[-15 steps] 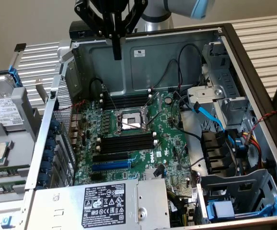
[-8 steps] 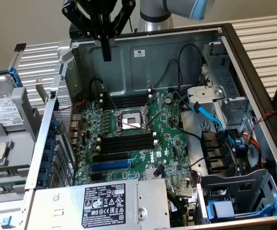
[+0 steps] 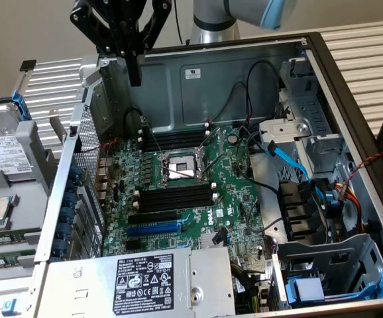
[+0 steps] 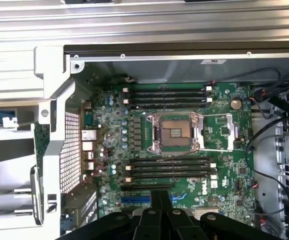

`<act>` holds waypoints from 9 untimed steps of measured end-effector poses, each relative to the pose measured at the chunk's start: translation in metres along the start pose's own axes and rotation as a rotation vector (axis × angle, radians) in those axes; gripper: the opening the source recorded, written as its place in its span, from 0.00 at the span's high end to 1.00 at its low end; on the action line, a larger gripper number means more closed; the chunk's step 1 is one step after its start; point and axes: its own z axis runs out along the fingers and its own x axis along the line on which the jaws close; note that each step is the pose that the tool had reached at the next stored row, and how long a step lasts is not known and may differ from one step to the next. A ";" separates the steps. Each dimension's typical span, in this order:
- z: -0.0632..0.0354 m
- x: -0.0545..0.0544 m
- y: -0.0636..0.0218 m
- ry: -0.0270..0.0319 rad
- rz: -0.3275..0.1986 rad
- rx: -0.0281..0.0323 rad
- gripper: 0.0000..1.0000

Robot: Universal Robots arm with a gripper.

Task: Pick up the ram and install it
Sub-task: 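Reach for the ram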

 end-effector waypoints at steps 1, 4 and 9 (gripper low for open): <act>-0.0002 0.004 -0.0003 -0.0021 0.000 -0.0007 0.89; -0.0006 0.016 -0.0012 -0.0083 0.000 -0.0027 0.89; -0.0013 0.038 -0.0027 -0.0182 -0.001 -0.0061 0.89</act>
